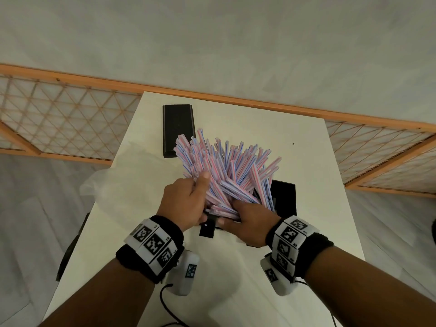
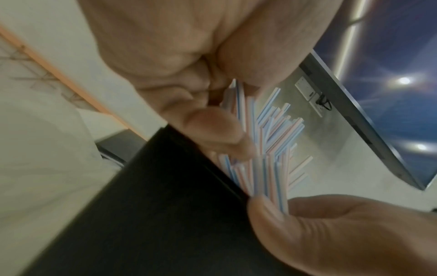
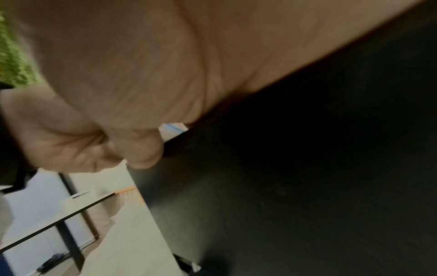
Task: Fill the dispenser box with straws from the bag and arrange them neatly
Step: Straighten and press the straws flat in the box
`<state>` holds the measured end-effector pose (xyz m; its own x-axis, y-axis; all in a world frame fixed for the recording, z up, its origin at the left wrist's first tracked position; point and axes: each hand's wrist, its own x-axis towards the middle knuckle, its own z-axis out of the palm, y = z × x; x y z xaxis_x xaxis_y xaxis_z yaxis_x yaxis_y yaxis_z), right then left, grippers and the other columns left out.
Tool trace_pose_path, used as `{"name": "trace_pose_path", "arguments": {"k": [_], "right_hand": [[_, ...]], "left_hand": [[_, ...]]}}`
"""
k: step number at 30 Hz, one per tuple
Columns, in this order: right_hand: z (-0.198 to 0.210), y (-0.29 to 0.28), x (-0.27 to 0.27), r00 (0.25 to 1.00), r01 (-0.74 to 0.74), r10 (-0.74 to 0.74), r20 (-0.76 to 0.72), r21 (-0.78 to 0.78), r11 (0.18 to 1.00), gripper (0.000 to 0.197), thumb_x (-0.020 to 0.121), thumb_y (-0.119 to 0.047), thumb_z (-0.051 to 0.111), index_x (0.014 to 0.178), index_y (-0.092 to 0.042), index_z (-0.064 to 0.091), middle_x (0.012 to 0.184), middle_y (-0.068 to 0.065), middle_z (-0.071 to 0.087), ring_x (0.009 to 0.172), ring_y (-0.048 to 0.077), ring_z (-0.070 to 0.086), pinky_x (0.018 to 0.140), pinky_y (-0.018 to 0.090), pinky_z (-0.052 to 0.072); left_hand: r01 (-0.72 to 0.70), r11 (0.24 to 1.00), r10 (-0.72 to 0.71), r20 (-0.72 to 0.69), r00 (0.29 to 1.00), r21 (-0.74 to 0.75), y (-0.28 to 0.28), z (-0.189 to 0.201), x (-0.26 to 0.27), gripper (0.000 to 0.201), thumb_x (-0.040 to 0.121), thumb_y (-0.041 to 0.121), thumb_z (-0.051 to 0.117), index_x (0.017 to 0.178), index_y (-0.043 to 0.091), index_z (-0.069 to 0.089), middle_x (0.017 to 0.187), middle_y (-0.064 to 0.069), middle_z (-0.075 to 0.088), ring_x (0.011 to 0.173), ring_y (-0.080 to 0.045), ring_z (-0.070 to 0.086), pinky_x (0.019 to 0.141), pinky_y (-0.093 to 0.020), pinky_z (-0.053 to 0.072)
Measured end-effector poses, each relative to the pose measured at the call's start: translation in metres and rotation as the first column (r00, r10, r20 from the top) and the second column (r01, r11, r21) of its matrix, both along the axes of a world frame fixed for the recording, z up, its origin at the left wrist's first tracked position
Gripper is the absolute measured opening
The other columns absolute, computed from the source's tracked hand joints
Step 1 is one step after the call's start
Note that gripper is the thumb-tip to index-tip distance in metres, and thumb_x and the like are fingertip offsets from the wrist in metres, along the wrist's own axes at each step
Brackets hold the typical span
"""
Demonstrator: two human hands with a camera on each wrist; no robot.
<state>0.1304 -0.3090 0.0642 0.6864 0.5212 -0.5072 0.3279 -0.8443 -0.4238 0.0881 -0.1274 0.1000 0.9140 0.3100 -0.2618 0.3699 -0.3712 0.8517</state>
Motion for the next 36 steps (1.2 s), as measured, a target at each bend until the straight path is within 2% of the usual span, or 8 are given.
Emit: {"name": "trace_pose_path", "arguments": {"k": [4,11,14,16,21,24,30,36], "right_hand": [[0.009,-0.004,-0.001,0.996,0.008,-0.023,0.089,0.164,0.986,0.031,0.092,-0.060,0.048,0.099,-0.029,0.044,0.088,-0.012,0.051,0.080,0.015,0.052,0.073,0.030,0.043],[0.027,-0.038,-0.004,0.976,0.051,-0.089,0.198,0.188,0.981,0.027,0.085,-0.039,0.071,0.088,-0.013,0.062,0.078,0.000,0.061,0.069,0.015,0.053,0.067,0.029,0.046],[0.028,-0.048,-0.006,0.970,0.114,-0.143,0.195,0.153,0.982,0.032,0.082,-0.041,0.073,0.081,-0.012,0.059,0.071,0.000,0.058,0.062,0.012,0.049,0.059,0.021,0.040],[0.022,-0.044,-0.011,0.989,0.056,-0.070,0.132,0.104,0.993,0.032,0.084,-0.048,0.069,0.090,-0.017,0.062,0.079,-0.001,0.062,0.072,0.016,0.057,0.068,0.026,0.047],[0.005,-0.023,-0.004,0.994,-0.013,0.007,0.111,0.052,0.999,0.049,0.085,-0.056,0.062,0.122,-0.025,0.058,0.106,-0.005,0.052,0.104,0.020,0.054,0.090,0.030,0.046],[0.004,-0.017,0.002,0.996,-0.003,-0.001,0.090,0.054,0.999,0.052,0.088,-0.060,0.058,0.126,-0.025,0.056,0.106,-0.005,0.057,0.107,0.022,0.059,0.089,0.028,0.046],[0.008,0.002,0.003,1.000,0.007,-0.007,0.003,0.046,0.999,0.059,0.084,-0.074,0.051,0.123,-0.030,0.056,0.094,-0.012,0.057,0.095,0.018,0.061,0.080,0.026,0.044],[0.012,0.003,0.004,0.997,0.076,-0.074,-0.025,0.116,0.990,0.066,0.080,-0.067,0.064,0.130,-0.027,0.049,0.114,-0.003,0.062,0.111,0.021,0.060,0.083,0.023,0.038]], "left_hand": [[-0.117,0.972,0.124,0.022,0.992,-0.202,0.003,0.002,0.000,0.062,0.103,0.052,0.042,0.074,0.004,0.068,0.056,-0.013,0.070,0.053,-0.034,0.071,0.063,-0.052,0.062],[-0.067,0.996,0.061,0.099,0.993,0.056,0.019,0.000,-0.009,0.064,0.096,0.064,0.041,0.075,0.005,0.055,0.058,-0.008,0.066,0.050,-0.020,0.069,0.067,-0.045,0.059],[-0.143,0.990,0.143,0.010,0.990,-0.003,0.018,-0.007,-0.007,0.069,0.080,0.079,0.039,0.094,0.012,0.048,0.076,-0.007,0.061,0.069,-0.024,0.064,0.064,-0.037,0.048],[-0.144,0.987,0.141,-0.038,0.989,-0.077,0.012,-0.007,-0.005,0.075,0.073,0.081,0.038,0.106,0.013,0.044,0.089,-0.002,0.058,0.079,-0.018,0.056,0.065,-0.030,0.039],[-0.203,0.946,0.178,-0.120,0.977,-0.252,-0.008,-0.005,-0.001,0.083,0.090,0.075,0.036,0.152,0.020,0.034,0.148,-0.006,0.050,0.138,-0.029,0.044,0.101,-0.030,0.031],[-0.213,0.972,0.213,-0.009,0.977,-0.098,-0.008,-0.009,0.002,0.077,0.085,0.076,0.031,0.120,0.013,0.058,0.115,-0.004,0.066,0.113,-0.029,0.059,0.086,-0.030,0.040],[-0.064,0.970,0.053,0.054,0.997,0.236,-0.002,-0.001,0.006,0.065,0.096,0.063,0.039,0.062,0.009,0.053,0.061,-0.006,0.059,0.062,-0.018,0.054,0.069,-0.032,0.036],[-0.017,0.996,0.016,0.017,1.000,0.085,-0.014,0.000,0.012,0.066,0.096,0.062,0.049,0.070,0.005,0.069,0.056,-0.008,0.070,0.055,-0.022,0.070,0.069,-0.042,0.061]]}}
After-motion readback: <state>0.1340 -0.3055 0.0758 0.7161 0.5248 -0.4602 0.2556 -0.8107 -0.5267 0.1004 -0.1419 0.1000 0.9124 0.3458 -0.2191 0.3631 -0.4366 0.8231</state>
